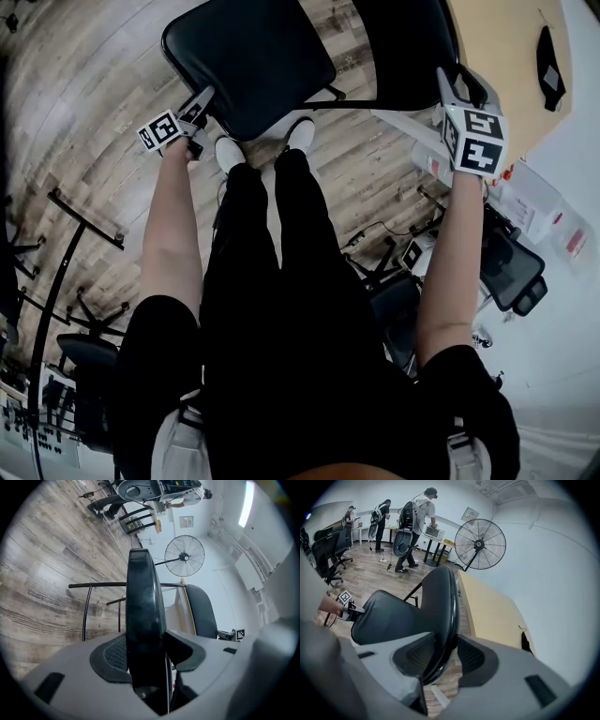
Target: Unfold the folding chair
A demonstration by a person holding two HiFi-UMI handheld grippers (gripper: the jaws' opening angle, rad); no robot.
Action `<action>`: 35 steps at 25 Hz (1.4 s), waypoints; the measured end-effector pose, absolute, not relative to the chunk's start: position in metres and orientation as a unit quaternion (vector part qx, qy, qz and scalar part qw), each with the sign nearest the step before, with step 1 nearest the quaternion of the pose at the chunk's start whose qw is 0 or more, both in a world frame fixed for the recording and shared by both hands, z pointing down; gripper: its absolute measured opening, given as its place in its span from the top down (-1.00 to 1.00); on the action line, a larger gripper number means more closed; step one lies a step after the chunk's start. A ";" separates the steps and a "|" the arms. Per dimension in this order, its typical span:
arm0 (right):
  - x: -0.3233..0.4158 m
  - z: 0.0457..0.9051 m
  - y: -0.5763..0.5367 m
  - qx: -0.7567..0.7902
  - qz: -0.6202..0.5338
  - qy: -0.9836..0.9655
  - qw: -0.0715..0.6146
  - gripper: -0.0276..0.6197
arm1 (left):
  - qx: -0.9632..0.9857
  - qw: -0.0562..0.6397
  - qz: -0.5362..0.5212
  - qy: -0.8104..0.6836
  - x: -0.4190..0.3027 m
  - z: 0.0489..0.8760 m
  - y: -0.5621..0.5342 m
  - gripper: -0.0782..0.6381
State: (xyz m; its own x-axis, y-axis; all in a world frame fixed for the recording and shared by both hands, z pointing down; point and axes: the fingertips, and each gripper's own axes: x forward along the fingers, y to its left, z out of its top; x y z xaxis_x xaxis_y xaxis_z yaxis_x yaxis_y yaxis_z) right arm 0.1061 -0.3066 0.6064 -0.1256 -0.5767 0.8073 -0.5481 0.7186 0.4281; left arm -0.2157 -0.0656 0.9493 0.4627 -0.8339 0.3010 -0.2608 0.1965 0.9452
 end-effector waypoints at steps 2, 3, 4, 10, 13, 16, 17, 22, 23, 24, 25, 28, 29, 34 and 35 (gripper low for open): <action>0.106 0.613 -0.309 0.377 -0.014 -0.748 0.546 0.47 | 0.591 0.621 -0.235 -0.459 -0.221 0.959 -0.061 0.21; 0.105 0.617 -0.309 0.377 -0.014 -0.747 0.548 0.47 | 0.591 0.621 -0.234 -0.458 -0.223 0.964 -0.059 0.20; 0.106 0.621 -0.310 0.377 -0.014 -0.746 0.549 0.47 | 0.593 0.621 -0.231 -0.458 -0.226 0.970 -0.057 0.20; 0.114 0.641 -0.320 0.379 -0.015 -0.740 0.555 0.47 | 0.590 0.629 -0.250 -0.440 -0.228 0.994 -0.052 0.19; 0.119 0.651 -0.324 0.380 -0.017 -0.739 0.556 0.47 | 0.586 0.632 -0.256 -0.438 -0.229 1.005 -0.047 0.18; 0.125 0.658 -0.329 0.380 -0.012 -0.739 0.556 0.47 | 0.580 0.638 -0.267 -0.431 -0.228 1.013 -0.046 0.17; 0.128 0.660 -0.331 0.381 -0.010 -0.738 0.557 0.47 | 0.581 0.638 -0.268 -0.428 -0.227 1.015 -0.046 0.17; 0.128 0.673 -0.333 0.384 -0.008 -0.734 0.561 0.47 | 0.568 0.645 -0.283 -0.426 -0.232 1.030 -0.038 0.16; 0.125 0.675 -0.332 0.384 -0.008 -0.733 0.561 0.47 | 0.567 0.645 -0.285 -0.425 -0.235 1.032 -0.036 0.16; 0.124 0.675 -0.331 0.384 -0.008 -0.733 0.561 0.47 | 0.571 0.643 -0.284 -0.424 -0.237 1.033 -0.035 0.16; 0.125 0.675 -0.330 0.385 -0.007 -0.732 0.562 0.47 | 0.577 0.639 -0.281 -0.423 -0.237 1.033 -0.035 0.16; 0.128 0.674 -0.330 0.386 -0.004 -0.733 0.560 0.47 | 0.592 0.627 -0.263 -0.433 -0.239 1.033 -0.036 0.16; 0.125 0.674 -0.328 0.384 -0.003 -0.734 0.560 0.47 | 0.591 0.627 -0.256 -0.439 -0.242 1.034 -0.035 0.14; 0.104 0.674 -0.311 0.360 0.000 -0.743 0.565 0.44 | 0.554 0.654 -0.205 -0.472 -0.255 1.047 -0.016 0.05; 0.102 0.674 -0.307 0.357 -0.002 -0.742 0.567 0.44 | 0.549 0.660 -0.199 -0.474 -0.256 1.049 -0.013 0.05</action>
